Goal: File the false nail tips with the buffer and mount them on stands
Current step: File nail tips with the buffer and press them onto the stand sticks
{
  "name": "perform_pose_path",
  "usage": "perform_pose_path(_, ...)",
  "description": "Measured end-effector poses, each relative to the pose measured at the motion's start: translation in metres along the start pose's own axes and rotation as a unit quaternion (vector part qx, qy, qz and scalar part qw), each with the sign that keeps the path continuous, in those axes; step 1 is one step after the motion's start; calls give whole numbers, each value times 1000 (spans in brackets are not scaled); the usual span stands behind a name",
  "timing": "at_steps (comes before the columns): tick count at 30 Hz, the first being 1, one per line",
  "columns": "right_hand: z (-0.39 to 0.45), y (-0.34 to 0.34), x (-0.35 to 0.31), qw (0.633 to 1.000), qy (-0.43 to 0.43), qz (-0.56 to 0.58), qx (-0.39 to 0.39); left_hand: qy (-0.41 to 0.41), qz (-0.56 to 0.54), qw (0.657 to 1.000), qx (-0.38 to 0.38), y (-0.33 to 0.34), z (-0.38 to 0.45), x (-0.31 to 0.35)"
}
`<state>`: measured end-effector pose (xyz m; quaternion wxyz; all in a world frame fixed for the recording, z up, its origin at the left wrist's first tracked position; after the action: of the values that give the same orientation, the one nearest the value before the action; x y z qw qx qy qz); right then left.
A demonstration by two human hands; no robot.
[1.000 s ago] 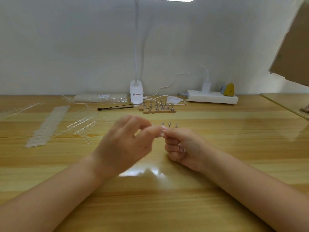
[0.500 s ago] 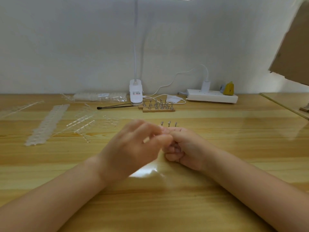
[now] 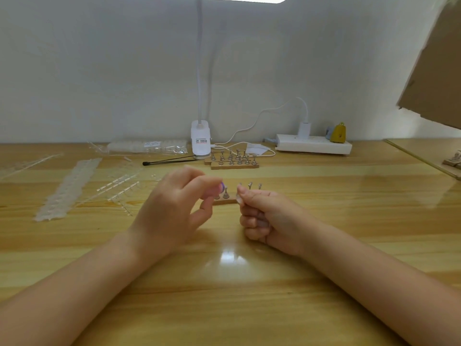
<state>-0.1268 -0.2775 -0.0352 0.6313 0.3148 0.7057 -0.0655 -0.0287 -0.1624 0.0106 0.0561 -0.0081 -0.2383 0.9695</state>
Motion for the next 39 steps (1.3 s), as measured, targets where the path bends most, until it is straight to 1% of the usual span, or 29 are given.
perform_pose_path(3, 1, -5, 1, 999, 16, 27, 42, -19, -39, 999, -2, 6, -2, 8)
perform_pose_path(6, -1, -4, -3, 997, 15, 47, 55, -60, -56, 997, -2, 8, -4, 6)
perform_pose_path(8, -1, -7, -7, 997, -15, 27, 65, -121, -76, 990, 19, 6, -4, 1)
perform_pose_path(11, -2, -12, -9, 995, -54, -5, 80, -236, -118, 964, 31, 9, -8, -2)
perform_pose_path(12, -3, -13, -10, 994, -69, -21, 81, -262, -132, 956, 26, 12, -10, -2)
perform_pose_path(14, -3, -15, -11, 991, -93, -53, 80, -281, -151, 948, 17, 16, -12, -2)
perform_pose_path(19, 0, -18, -10, 986, -116, -78, 89, -278, -163, 947, 5, 18, -14, -1)
perform_pose_path(22, 0, -17, -10, 987, -117, -74, 77, -262, -153, 953, 3, 18, -14, 1)
perform_pose_path(24, 1, -16, -8, 991, -110, -48, 62, -250, -147, 957, 1, 19, -13, 2)
perform_pose_path(27, 3, -18, -5, 994, -81, -17, 66, -244, -140, 960, -6, 18, -13, 1)
perform_pose_path(31, 1, -17, -5, 995, -75, -31, 61, -236, -136, 962, -8, 18, -13, 0)
perform_pose_path(33, -1, -15, -7, 994, -78, -51, 60, -221, -123, 967, -17, 18, -13, 1)
perform_pose_path(36, 0, -17, -7, 993, -80, -50, 66, -199, -99, 974, -33, 19, -14, 3)
perform_pose_path(38, 2, -18, -6, 994, -73, -38, 68, -168, -95, 981, -9, 14, -10, 8)
perform_pose_path(39, 2, -18, -5, 995, -70, -32, 66, -135, -95, 986, 8, 11, -8, 12)
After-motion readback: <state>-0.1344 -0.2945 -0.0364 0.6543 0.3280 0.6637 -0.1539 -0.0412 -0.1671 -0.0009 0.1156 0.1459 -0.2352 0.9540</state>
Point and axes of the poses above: each hand's wrist, its own z-axis towards the middle knuckle, its own y-axis out of the palm, x = y × z, the point moved 5 cm from there along z, towards the middle knuckle, and after that the axes turned 8 degrees about x, right-handed, at the moved point
